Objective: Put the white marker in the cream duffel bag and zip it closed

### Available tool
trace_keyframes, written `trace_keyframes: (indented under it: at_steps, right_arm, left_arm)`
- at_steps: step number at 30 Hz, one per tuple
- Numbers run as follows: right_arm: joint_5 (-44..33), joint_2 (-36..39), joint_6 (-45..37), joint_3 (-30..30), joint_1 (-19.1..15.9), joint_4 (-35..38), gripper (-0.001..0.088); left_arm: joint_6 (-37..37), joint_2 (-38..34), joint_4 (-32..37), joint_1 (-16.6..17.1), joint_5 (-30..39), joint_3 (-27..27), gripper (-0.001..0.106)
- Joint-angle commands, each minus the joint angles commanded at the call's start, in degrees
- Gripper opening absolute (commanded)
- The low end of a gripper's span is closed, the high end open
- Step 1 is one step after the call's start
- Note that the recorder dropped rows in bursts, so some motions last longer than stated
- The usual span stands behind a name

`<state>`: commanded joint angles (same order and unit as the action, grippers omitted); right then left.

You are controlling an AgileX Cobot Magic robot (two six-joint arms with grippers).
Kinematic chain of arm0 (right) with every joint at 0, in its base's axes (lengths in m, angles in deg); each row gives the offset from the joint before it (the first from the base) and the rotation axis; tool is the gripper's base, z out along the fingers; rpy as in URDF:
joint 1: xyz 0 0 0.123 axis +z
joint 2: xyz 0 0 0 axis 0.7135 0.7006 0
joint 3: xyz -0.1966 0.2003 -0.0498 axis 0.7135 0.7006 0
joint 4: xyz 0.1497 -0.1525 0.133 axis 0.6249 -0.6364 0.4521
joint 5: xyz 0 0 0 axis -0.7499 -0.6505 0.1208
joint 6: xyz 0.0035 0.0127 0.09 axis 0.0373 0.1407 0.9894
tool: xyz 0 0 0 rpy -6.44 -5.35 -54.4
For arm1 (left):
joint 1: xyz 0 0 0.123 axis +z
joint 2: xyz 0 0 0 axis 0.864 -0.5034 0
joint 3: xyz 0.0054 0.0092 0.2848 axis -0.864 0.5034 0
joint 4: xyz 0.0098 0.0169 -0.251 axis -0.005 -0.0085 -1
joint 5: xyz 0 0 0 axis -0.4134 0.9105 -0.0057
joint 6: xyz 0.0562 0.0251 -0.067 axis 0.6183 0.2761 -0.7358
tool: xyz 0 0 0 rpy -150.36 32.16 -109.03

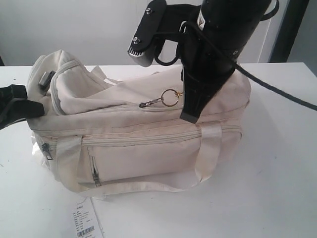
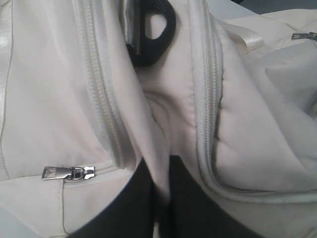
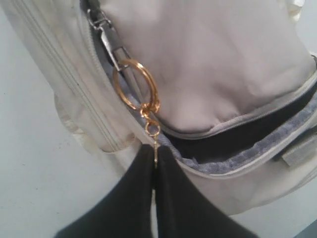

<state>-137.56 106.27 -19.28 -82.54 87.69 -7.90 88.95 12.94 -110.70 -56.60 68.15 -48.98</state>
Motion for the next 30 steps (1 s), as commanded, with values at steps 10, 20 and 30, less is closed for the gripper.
trace_keyframes:
  at_steps: [10, 20, 30]
  right_arm:
    - [0.0, -1.75, 1.22, 0.0, -3.53, 0.36, 0.0]
    - [0.0, -2.1, 1.22, 0.0, -3.69, 0.22, 0.0]
    - [0.0, -2.19, 1.22, 0.0, -5.69, 0.8, 0.0]
  left_arm:
    - [0.0, 0.0, 0.17, 0.0, 0.02, 0.0, 0.0]
    - [0.0, 0.0, 0.4, 0.0, -0.02, 0.0, 0.0]
    - [0.0, 0.1, 0.51, 0.0, -0.02, 0.0, 0.0]
